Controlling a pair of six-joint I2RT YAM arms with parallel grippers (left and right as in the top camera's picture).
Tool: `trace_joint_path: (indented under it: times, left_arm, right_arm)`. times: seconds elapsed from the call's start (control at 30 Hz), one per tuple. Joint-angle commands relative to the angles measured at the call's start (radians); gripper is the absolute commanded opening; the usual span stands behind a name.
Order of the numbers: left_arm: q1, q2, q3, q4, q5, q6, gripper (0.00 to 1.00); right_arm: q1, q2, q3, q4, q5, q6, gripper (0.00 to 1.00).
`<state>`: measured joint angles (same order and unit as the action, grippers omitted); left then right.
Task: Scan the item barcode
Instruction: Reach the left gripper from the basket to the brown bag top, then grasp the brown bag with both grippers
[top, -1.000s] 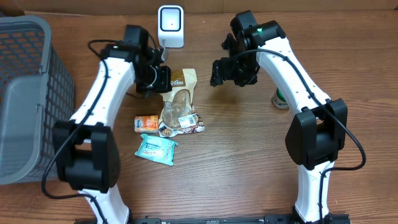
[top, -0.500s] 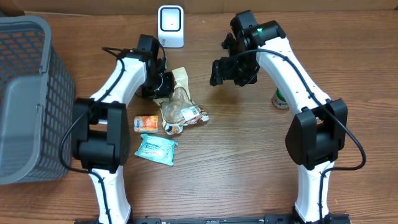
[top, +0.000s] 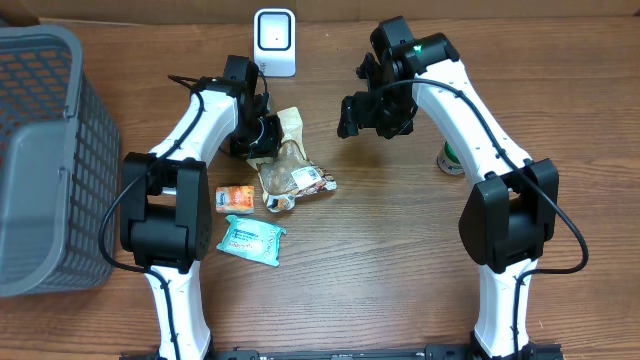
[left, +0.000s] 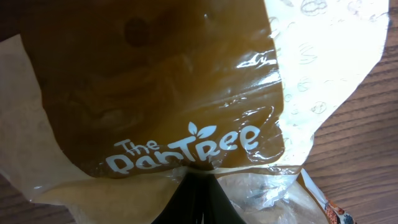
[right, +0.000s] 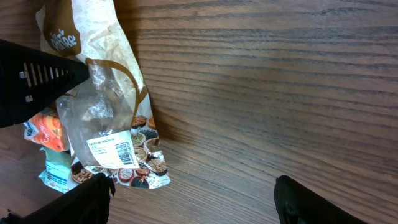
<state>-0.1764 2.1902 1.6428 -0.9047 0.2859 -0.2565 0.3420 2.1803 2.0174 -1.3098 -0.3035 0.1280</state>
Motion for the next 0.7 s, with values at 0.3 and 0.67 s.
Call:
trace_joint_path:
  times: [0.3,0.67]
  left_arm:
    - [-0.008,0.074,-0.019,0.001,0.002,-0.014,0.04]
    - [-0.008,0.074,-0.019,0.005,0.002,-0.013,0.04]
  right_arm:
    - [0.014,0.006,-0.059,0.014,-0.152,0.037,0.82]
    - [0.078,0.006,-0.326,0.278,-0.348,0.055,0.81]
